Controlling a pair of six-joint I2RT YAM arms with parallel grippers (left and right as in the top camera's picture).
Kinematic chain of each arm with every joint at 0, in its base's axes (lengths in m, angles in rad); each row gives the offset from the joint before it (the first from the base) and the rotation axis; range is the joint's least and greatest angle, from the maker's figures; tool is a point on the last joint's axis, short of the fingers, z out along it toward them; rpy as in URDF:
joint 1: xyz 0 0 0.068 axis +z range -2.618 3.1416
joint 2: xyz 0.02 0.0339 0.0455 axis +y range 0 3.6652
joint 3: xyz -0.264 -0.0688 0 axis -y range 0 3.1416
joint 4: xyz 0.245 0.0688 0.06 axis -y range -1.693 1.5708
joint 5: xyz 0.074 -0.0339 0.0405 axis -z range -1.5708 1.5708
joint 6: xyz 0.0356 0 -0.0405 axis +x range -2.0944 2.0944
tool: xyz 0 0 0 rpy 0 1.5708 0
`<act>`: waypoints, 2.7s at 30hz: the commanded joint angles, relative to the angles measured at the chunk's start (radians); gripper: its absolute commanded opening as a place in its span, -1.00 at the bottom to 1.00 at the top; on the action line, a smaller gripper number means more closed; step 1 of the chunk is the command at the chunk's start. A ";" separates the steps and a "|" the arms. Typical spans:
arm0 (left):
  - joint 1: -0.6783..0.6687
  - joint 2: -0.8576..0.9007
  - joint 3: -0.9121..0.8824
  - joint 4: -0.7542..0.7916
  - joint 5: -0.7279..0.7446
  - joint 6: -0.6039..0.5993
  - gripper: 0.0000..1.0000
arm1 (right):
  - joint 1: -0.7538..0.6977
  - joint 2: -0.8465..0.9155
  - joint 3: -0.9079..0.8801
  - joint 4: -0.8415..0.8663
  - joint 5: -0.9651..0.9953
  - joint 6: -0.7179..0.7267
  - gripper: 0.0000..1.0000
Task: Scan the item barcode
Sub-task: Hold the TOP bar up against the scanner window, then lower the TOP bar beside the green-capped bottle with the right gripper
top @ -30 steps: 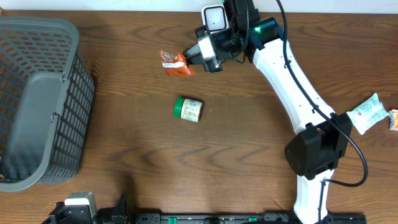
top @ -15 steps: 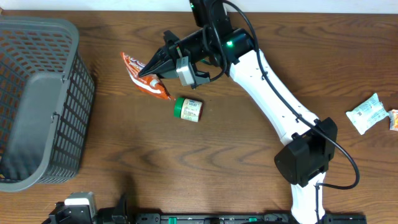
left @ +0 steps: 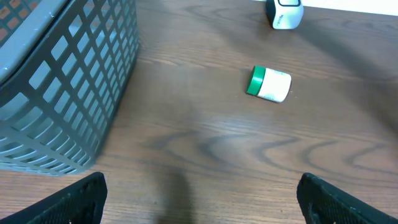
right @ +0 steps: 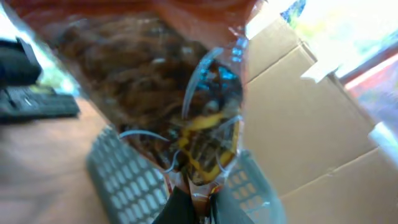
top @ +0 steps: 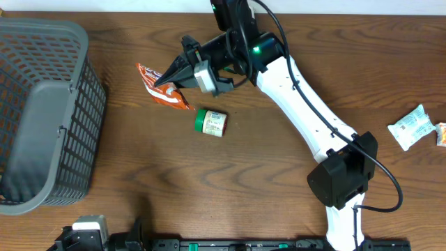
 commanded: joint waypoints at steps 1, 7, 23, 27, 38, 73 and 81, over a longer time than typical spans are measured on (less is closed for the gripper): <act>0.004 -0.003 0.003 0.002 0.010 0.016 0.96 | -0.009 -0.011 0.013 -0.040 -0.027 0.328 -0.97; 0.004 -0.003 0.003 0.002 0.010 0.016 0.95 | -0.027 -0.011 0.013 -0.091 -0.027 0.917 -0.97; 0.004 -0.003 0.003 0.002 0.010 0.016 0.95 | -0.074 -0.011 0.013 -0.138 -0.027 2.170 -0.98; 0.004 -0.003 0.003 0.002 0.010 0.016 0.96 | -0.106 -0.011 0.013 -0.139 -0.027 2.466 -0.98; 0.004 -0.003 0.003 0.002 0.010 0.016 0.96 | -0.158 -0.011 0.013 -0.138 -0.027 2.877 -0.98; 0.004 -0.003 0.003 0.002 0.010 0.016 0.95 | -0.165 -0.012 0.013 -0.092 0.009 3.353 -0.97; 0.004 -0.003 0.003 0.002 0.010 0.017 0.96 | -0.075 -0.012 0.013 -0.342 0.270 3.385 -0.97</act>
